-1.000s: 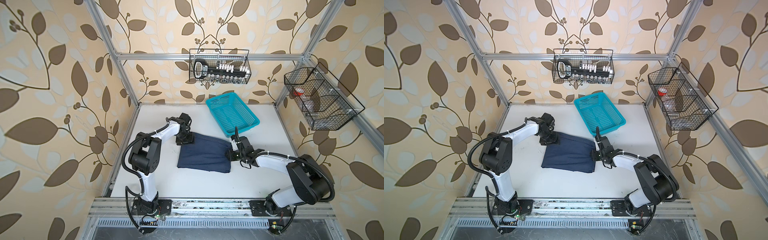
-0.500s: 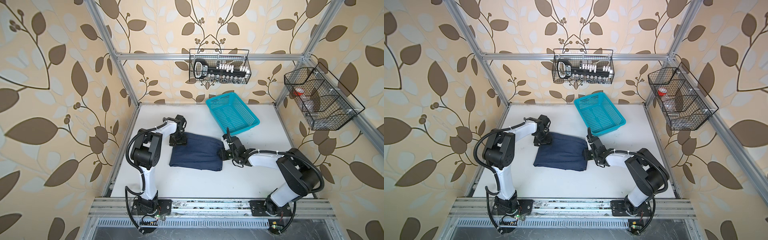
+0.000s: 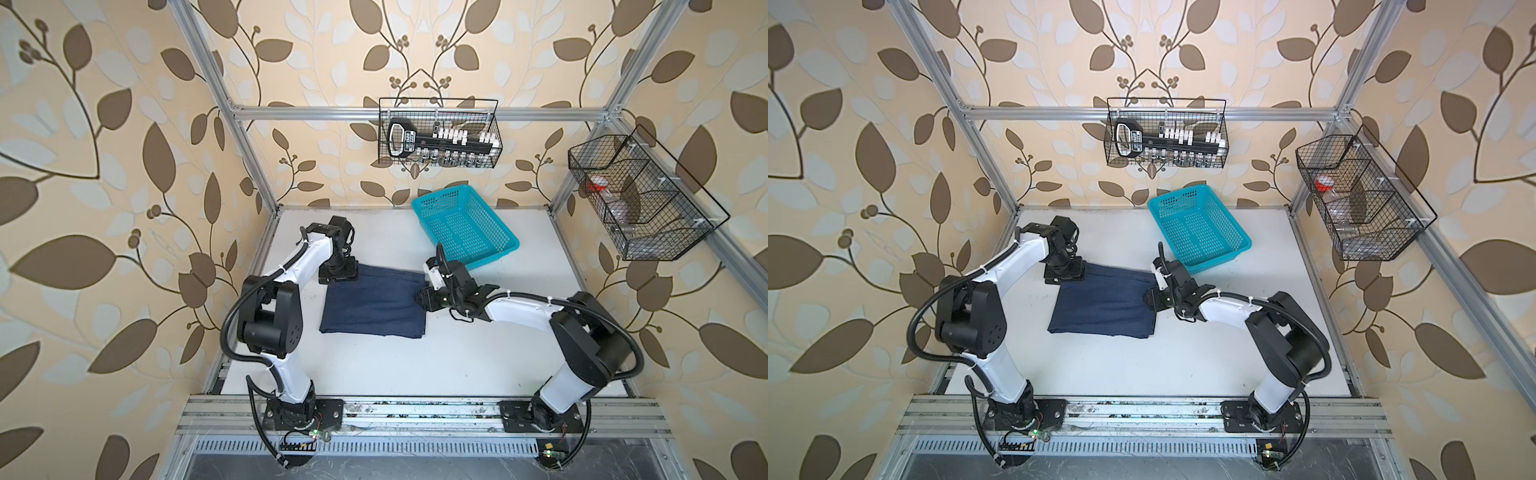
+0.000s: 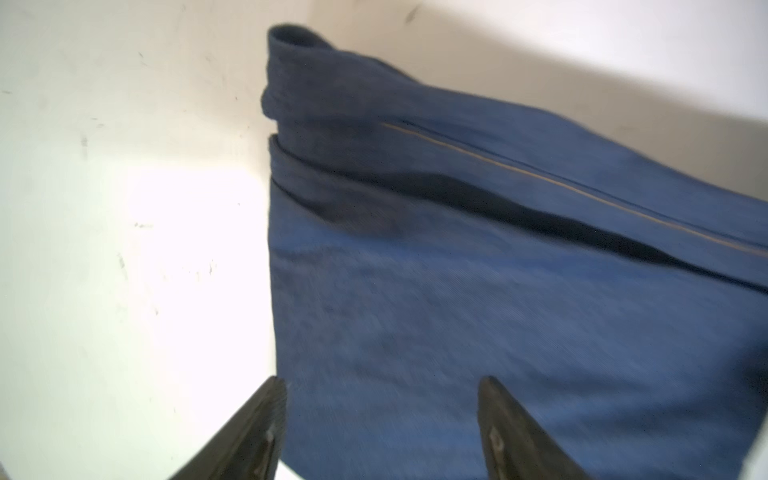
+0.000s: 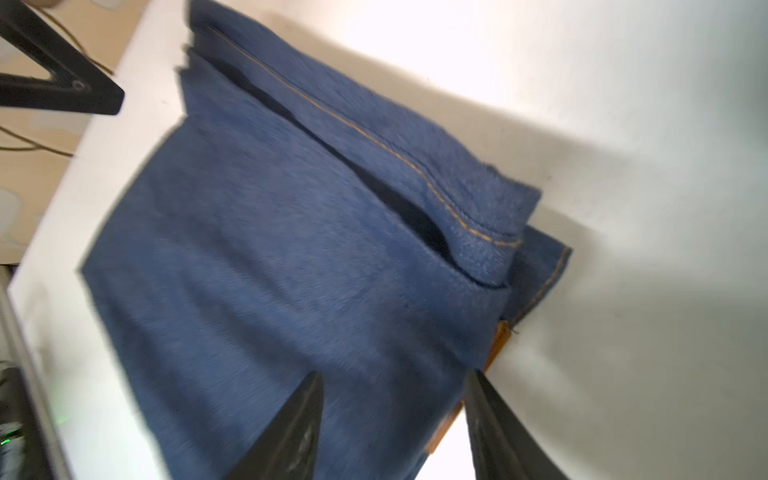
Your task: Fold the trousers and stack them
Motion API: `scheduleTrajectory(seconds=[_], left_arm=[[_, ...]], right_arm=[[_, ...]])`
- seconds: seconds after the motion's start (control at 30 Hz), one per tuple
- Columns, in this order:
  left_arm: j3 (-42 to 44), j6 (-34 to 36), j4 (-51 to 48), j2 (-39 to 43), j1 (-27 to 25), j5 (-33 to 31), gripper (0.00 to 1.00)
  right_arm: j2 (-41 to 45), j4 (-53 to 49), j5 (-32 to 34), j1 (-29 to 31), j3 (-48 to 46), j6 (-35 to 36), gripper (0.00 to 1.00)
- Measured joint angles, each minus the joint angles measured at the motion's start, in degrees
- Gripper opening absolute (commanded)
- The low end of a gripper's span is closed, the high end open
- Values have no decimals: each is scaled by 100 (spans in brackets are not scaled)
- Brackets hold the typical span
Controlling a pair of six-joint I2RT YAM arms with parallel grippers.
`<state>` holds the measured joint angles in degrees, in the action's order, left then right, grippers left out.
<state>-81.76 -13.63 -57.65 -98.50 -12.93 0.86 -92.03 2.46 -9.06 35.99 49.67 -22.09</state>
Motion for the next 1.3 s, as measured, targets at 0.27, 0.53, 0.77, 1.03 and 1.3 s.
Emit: scheduleTrajectory(seconds=[0.27, 0.53, 0.77, 1.03, 1.3], left_arm=[[931, -1191, 282, 940, -1641, -304, 81], [1261, -2306, 1165, 407, -2789, -723, 84], [1705, -2568, 1869, -354, -3095, -1080, 88], [1805, -1943, 2498, -481, -2341, -1172, 82], [944, -472, 2417, -1080, -809, -1045, 79]], right_arm=[[2024, -334, -42, -695, -769, 146, 65], [3475, -1064, -157, -1641, -1401, 133, 70], [4258, -1410, -310, -2186, -1574, 133, 73], [4365, -1676, -479, -2485, -1635, 138, 75], [4363, -1727, -643, -2710, -1622, 138, 76]])
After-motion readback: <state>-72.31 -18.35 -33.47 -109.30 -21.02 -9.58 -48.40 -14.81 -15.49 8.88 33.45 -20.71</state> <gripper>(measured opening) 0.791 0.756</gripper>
